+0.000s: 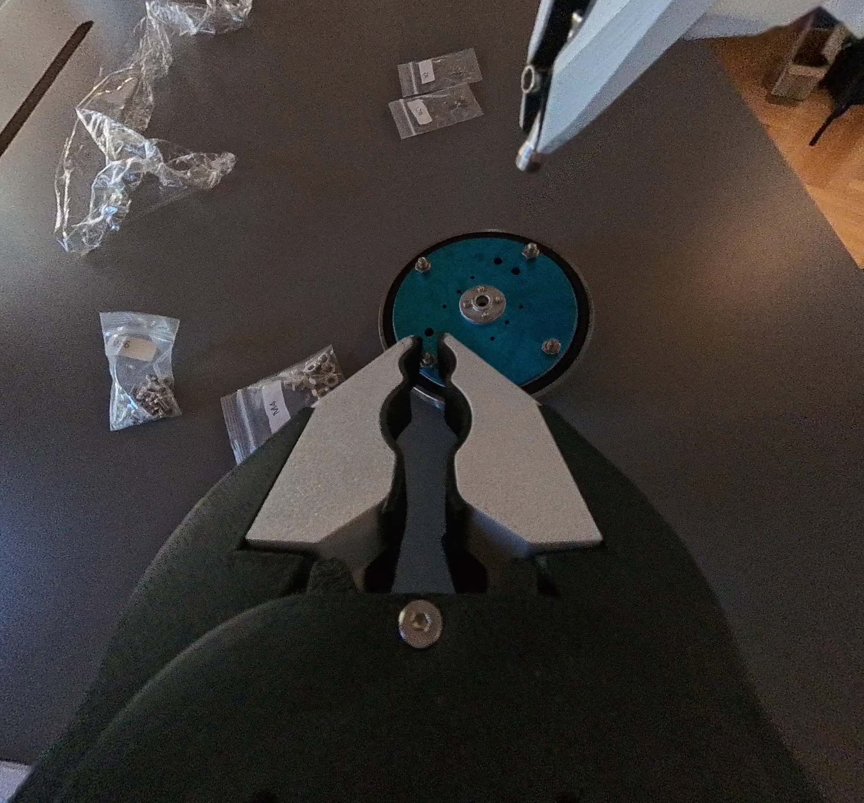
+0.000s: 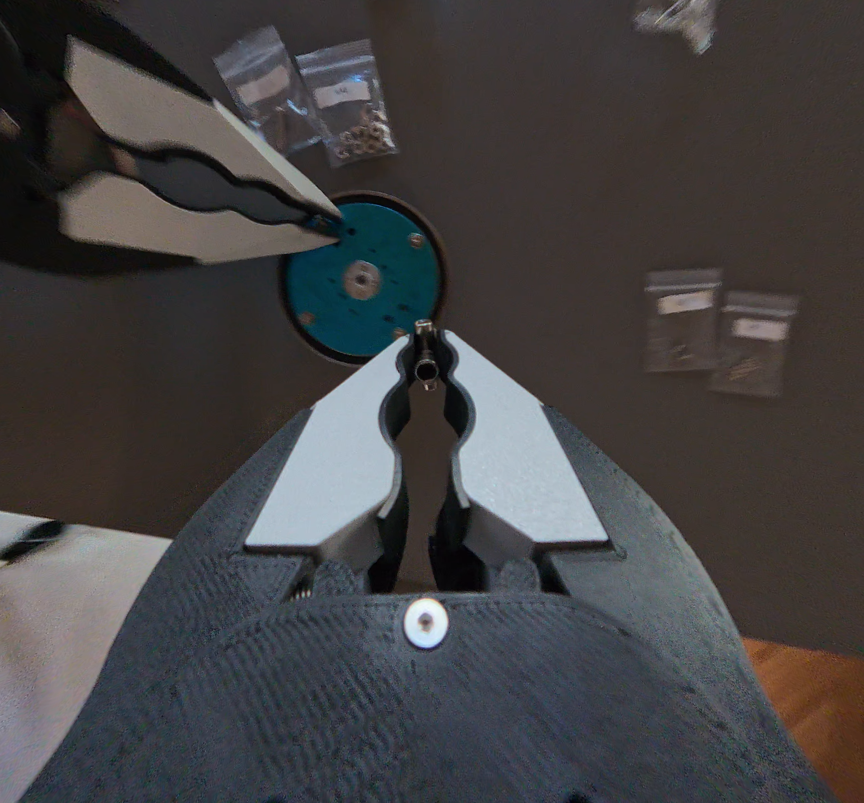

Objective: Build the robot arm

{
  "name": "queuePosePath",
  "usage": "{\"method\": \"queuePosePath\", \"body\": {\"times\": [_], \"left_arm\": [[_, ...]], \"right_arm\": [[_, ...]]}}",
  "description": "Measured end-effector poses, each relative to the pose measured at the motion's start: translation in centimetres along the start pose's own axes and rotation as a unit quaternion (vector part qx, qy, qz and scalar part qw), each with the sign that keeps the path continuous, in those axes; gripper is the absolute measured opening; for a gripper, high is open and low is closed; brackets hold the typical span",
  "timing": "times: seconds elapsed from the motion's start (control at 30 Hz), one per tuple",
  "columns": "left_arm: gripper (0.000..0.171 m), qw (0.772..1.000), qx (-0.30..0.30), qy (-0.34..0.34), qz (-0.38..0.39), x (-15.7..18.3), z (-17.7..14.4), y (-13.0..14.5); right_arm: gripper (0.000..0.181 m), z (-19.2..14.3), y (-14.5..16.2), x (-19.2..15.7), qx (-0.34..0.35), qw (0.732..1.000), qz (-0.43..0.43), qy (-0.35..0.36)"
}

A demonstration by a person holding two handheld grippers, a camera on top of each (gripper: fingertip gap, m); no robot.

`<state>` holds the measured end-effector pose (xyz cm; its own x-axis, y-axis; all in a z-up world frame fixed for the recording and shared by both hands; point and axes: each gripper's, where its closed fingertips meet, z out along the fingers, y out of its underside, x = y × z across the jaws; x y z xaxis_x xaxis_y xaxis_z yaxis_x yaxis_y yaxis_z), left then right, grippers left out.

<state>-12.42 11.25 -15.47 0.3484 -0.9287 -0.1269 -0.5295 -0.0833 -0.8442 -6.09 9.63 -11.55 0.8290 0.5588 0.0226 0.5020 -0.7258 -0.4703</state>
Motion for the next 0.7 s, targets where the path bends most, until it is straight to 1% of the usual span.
{"method": "queuePosePath", "body": {"times": [0.03,0.07,0.1,0.17,0.23,0.3,0.37,0.43,0.47,0.53,0.57,0.63,0.7], "left_arm": [[0.024,1.0,0.007,0.014,0.013,0.3,-0.1,-0.4],[0.033,0.999,0.022,0.021,0.033,0.5,-0.6,-1.2],[0.033,0.996,0.046,0.035,0.067,1.1,-1.4,-2.2],[0.031,0.981,0.085,0.09,0.153,3.7,-3.4,-3.5],[0.033,0.966,0.086,0.088,0.228,4.8,-4.5,-3.5],[0.029,0.95,0.062,0.046,0.302,4.8,-4.5,-2.5],[0.027,0.93,0.04,0.012,0.366,4.7,-4.1,-1.4],[0.024,0.911,0.027,-0.017,0.411,4.8,-3.4,-0.6],[0.024,0.901,0.013,-0.027,0.432,4.8,-2.9,-0.1],[0.025,0.873,-0.014,-0.056,0.484,4.4,-1.9,1.0],[0.028,0.859,-0.019,-0.079,0.505,4.0,-1.6,1.1],[0.023,0.841,-0.029,-0.102,0.531,3.8,-1.2,1.6],[0.017,0.828,-0.034,-0.123,0.546,3.7,-1.0,1.8]], "right_arm": [[0.007,0.2,0.5,0.9,0.02,0.999,-0.044,0.01],[0.007,0.6,1.0,1.4,0.047,0.994,-0.095,0.011],[0.007,1.2,1.6,1.8,0.078,0.986,-0.144,0.014],[0.007,2.2,3.2,2.5,0.119,0.963,-0.24,0.039],[0.007,2.3,3.5,3.9,0.158,0.929,-0.314,0.115],[0.007,2.1,3.3,4.5,0.194,0.89,-0.377,0.17],[0.007,3.1,4.0,5.4,0.175,0.863,-0.431,0.198],[0.01,4.5,4.8,5.6,0.152,0.851,-0.464,0.193],[0.009,4.5,4.6,6.0,0.155,0.837,-0.482,0.207],[0.011,4.5,4.5,6.0,0.153,0.807,-0.528,0.215],[0.014,4.4,4.4,6.0,0.154,0.791,-0.549,0.224],[0.021,4.2,4.1,5.7,0.168,0.755,-0.589,0.234],[0.022,4.1,4.2,5.4,0.175,0.725,-0.625,0.232]]}}
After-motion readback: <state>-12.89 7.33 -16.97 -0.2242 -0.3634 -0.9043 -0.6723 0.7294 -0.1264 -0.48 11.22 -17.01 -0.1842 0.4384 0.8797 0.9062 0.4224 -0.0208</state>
